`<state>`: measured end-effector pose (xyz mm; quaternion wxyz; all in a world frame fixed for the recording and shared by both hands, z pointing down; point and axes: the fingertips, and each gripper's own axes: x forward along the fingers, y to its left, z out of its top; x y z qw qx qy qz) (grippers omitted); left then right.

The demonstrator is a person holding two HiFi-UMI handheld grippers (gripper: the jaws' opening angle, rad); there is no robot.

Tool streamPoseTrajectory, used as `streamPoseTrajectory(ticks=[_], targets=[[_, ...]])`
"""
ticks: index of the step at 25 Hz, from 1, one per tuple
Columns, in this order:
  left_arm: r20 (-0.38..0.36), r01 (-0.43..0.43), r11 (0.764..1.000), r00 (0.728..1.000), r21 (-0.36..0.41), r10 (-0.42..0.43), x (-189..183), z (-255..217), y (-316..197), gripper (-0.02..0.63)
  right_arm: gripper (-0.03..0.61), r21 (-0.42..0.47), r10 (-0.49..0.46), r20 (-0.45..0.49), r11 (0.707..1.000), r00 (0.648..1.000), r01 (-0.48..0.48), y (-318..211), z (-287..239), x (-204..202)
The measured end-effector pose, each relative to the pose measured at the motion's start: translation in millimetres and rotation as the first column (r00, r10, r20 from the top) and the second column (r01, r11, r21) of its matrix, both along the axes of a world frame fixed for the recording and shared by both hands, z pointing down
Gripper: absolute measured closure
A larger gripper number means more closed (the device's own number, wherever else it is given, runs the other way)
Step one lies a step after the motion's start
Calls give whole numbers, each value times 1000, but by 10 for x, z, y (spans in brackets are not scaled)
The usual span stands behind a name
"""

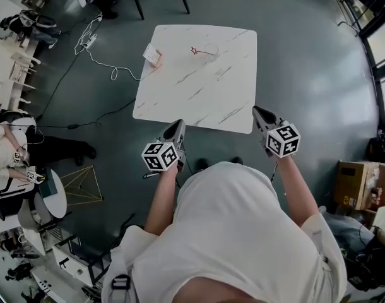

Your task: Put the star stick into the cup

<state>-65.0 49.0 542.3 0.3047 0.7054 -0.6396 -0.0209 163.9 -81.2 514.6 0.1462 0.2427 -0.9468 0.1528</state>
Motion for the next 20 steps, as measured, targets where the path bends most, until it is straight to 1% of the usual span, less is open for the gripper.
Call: streamPoseTrajectory(ticks=[8, 20], targets=[[2, 11, 1000, 1000, -11, -11, 78, -12, 34, 600, 554, 1, -10, 16, 1000, 1000, 10, -67, -57, 74], [-13, 12, 999, 1000, -36, -12, 218, 60, 34, 600, 553, -25, -21, 18, 999, 1000, 22, -52, 23, 131]])
